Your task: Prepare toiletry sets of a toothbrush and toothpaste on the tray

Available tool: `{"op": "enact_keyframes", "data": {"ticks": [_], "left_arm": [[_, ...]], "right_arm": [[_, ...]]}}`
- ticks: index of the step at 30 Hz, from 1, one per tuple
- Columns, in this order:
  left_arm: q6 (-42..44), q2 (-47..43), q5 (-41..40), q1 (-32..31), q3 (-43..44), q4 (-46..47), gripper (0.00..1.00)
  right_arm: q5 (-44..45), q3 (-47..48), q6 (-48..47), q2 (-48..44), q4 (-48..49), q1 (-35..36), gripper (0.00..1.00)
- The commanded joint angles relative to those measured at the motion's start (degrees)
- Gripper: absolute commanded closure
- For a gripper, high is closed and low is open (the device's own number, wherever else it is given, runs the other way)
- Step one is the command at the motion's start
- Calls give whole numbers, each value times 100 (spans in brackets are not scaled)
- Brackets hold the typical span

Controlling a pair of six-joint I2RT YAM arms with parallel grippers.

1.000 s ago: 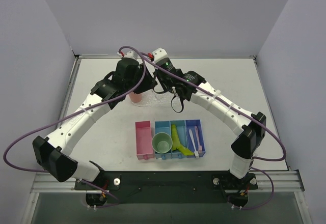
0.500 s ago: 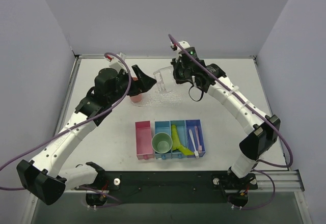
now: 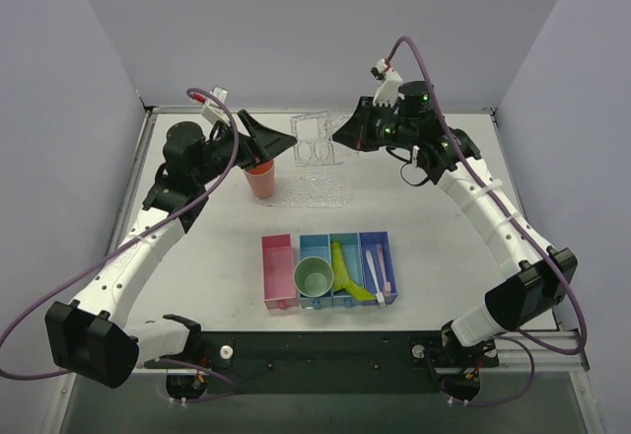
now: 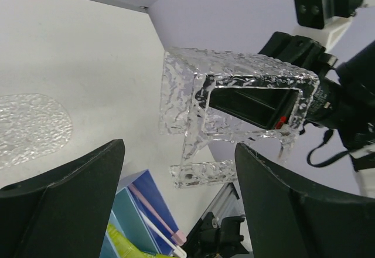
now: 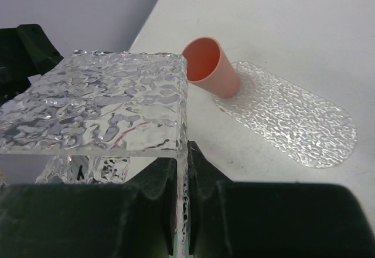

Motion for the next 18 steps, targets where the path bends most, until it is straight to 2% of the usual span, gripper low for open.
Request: {"op": "enact_keyframes", "data": {"ticks": [1,6,13,18], "left_arm": [[-718,27,542,26,-118,1327,14],[-965,88,516,26,-224,1732,17],[-1712,343,744,17,-241,2593,32],[-2046,378,744,26,-285,3016,38]], "right_arm": [[-1084,-142,846,-74,1048,-191,100],[-1481,-160,1032,-30,1416,-297,100],[-2158,-213,1419,119,1840,-341,100],[-2378,-274,1463,181,1840,-358,100]]}}
